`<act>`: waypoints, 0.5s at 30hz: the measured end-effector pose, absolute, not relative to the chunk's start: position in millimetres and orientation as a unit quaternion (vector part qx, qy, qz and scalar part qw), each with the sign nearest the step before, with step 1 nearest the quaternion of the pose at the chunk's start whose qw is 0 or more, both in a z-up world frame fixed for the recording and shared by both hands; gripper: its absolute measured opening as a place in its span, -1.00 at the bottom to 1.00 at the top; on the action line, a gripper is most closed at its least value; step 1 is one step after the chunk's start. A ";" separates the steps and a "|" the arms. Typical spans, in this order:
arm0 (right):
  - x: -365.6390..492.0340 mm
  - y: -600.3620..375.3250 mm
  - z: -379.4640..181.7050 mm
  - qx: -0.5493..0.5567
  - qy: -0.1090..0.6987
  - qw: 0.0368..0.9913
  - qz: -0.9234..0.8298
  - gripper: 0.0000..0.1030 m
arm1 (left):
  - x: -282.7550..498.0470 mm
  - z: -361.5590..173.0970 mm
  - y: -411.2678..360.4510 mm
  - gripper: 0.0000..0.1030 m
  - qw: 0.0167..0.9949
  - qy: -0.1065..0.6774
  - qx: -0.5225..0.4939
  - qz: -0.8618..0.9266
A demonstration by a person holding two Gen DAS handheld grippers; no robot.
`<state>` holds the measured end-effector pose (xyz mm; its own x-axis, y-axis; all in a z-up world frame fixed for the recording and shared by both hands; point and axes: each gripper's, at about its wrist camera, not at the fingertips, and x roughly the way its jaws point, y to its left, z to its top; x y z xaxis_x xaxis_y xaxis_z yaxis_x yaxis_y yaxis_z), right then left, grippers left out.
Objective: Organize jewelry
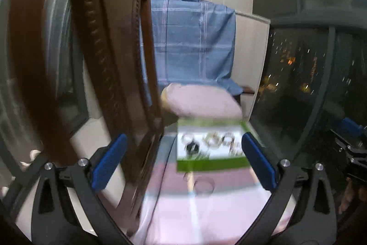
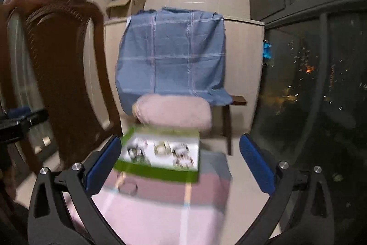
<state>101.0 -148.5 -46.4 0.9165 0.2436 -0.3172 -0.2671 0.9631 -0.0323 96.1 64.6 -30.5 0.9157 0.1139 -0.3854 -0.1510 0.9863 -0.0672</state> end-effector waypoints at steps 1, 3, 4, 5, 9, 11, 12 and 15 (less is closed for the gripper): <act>86.1 -144.4 -55.9 -0.042 0.171 0.976 0.131 0.94 | 80.8 -40.4 57.3 0.92 0.976 0.201 -0.042 0.075; 69.9 -138.9 -74.7 -0.045 0.203 0.969 0.133 0.94 | 64.0 -53.1 49.4 0.92 0.972 0.220 -0.038 0.075; 64.3 -135.2 -84.1 -0.044 0.216 0.966 0.137 0.94 | 55.4 -63.0 41.9 0.92 0.969 0.236 -0.036 0.072; 60.9 -132.4 -93.9 -0.043 0.235 0.961 0.138 0.94 | 51.1 -69.4 38.6 0.92 0.967 0.243 -0.036 0.069; 43.0 -131.3 -115.4 -0.009 0.272 0.953 0.134 0.94 | 34.7 -96.9 30.7 0.92 0.956 0.281 -0.043 0.073; 37.5 -128.8 -117.6 -0.005 0.281 0.951 0.132 0.94 | 30.4 -102.7 27.6 0.92 0.952 0.296 -0.049 0.062; 32.6 -130.0 -116.4 -0.002 0.282 0.951 0.131 0.94 | 28.3 -102.4 25.1 0.92 0.951 0.298 -0.048 0.059; 24.9 -135.4 -110.7 0.004 0.272 0.954 0.125 0.94 | 21.2 -95.7 17.8 0.92 0.954 0.292 -0.040 0.057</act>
<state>24.9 -135.4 -110.7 0.8201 0.2417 -0.5186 -0.2369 0.9685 0.0768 21.2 17.8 -95.7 0.8234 0.0863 -0.5608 -0.1328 0.9902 -0.0426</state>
